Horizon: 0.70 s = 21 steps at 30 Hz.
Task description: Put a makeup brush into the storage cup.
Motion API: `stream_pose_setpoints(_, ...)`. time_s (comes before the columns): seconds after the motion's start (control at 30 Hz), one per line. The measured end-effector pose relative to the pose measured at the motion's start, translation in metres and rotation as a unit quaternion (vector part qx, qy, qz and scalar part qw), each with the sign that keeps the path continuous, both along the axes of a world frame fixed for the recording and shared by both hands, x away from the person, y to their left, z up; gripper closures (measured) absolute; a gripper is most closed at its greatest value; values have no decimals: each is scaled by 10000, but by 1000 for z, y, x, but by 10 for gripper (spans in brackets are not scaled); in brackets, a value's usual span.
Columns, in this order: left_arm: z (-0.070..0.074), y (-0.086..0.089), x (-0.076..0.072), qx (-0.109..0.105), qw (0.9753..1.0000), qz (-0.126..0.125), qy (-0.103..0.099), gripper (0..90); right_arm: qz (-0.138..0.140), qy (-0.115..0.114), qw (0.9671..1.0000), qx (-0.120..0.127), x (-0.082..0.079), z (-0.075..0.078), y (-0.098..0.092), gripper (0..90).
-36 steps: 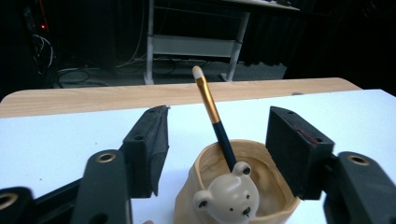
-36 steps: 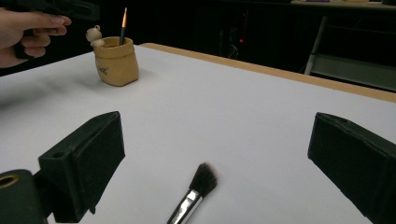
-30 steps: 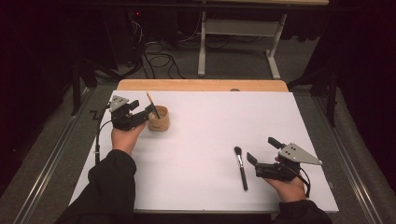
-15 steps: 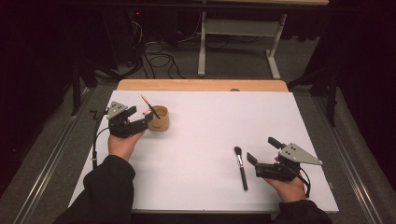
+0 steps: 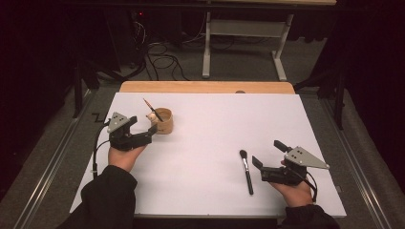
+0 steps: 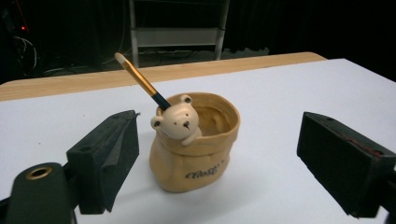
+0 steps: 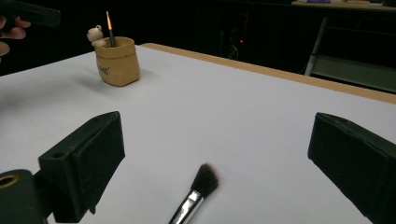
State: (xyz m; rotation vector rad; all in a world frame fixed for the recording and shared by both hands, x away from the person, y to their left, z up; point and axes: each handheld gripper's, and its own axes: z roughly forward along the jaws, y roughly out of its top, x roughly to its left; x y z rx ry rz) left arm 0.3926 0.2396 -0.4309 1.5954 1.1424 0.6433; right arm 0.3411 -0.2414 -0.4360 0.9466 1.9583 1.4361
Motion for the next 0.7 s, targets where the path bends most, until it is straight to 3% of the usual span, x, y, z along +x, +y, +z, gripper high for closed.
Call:
stream_pose_setpoints(0.57, -8, -5, -46, 53, 9997, -222, 85, 27, -25, -8, 10000, 8, 0, 1, 0, 34)
stream_pose_setpoints(0.7, -11, -11, -56, 243, 9991, -360, 3, 2, -26, -16, 10000, 2, 0, 1, 0, 29)
